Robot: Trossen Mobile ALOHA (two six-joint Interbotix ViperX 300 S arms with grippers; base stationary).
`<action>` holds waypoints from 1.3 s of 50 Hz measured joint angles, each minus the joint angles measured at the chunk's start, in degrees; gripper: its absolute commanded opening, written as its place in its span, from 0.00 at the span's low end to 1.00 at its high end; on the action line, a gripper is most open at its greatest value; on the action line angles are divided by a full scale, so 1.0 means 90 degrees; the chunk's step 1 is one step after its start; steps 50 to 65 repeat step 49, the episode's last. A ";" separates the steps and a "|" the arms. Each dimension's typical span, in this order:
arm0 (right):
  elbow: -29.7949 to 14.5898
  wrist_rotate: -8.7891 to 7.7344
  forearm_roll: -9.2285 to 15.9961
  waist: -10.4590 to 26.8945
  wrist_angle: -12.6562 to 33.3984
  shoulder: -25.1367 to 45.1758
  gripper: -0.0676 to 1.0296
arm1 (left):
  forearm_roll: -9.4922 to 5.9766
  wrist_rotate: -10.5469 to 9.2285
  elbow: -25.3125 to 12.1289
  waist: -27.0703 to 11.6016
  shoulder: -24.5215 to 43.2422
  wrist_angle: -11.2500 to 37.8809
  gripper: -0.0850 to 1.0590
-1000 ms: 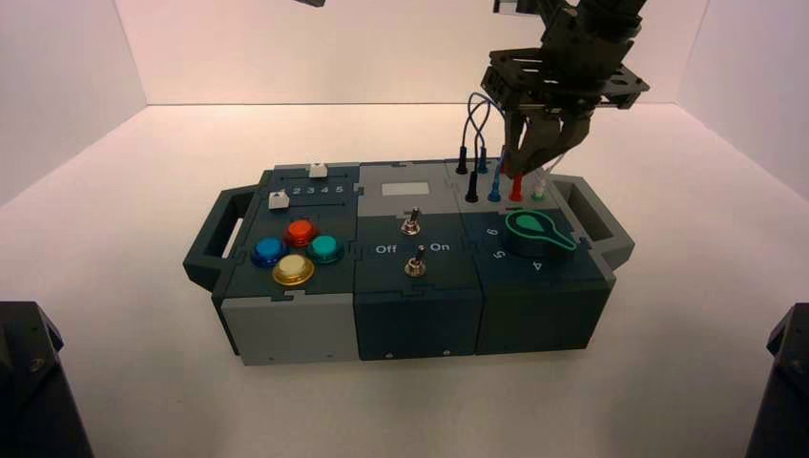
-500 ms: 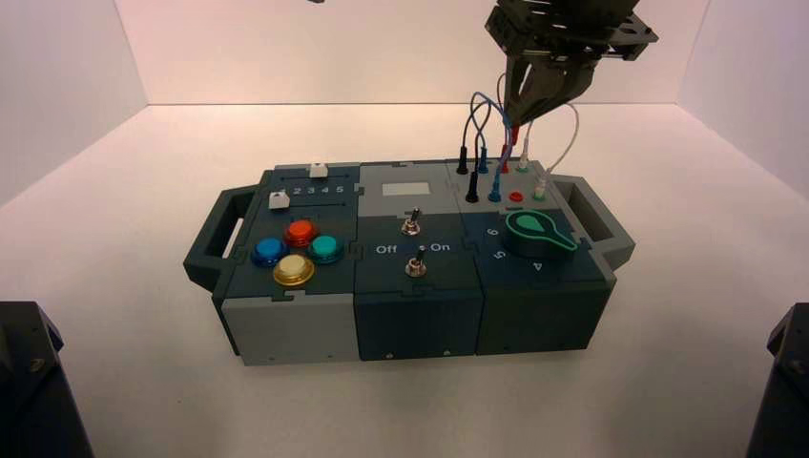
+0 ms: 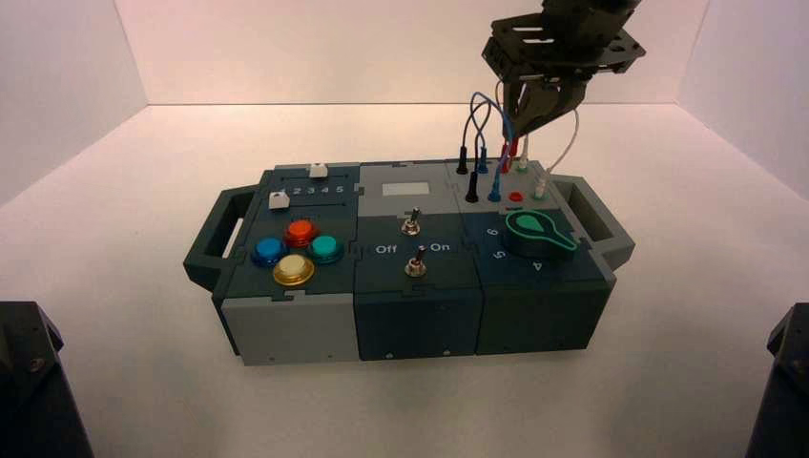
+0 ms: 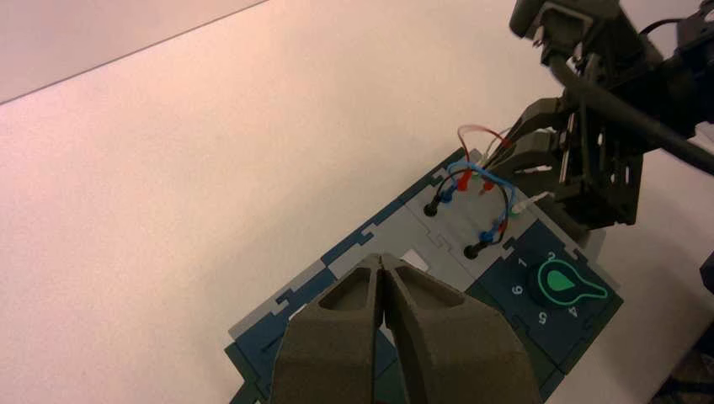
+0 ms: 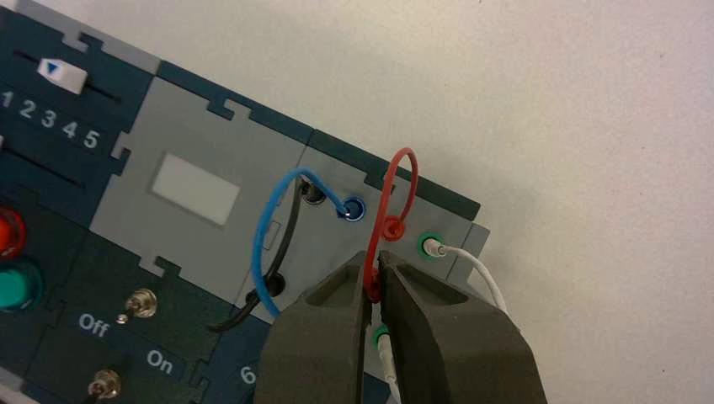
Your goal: Pull the red wire.
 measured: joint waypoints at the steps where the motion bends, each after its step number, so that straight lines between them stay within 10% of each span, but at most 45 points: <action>1: 0.0000 0.0000 0.0000 0.0000 0.0010 0.0000 0.21 | 0.0000 0.0000 -0.0020 0.0000 0.0000 0.0000 0.05; 65: 0.0488 0.0156 -0.0010 -0.0029 0.1328 -0.2393 0.33 | 0.0010 0.0039 -0.0156 0.0000 0.0205 -0.0010 0.05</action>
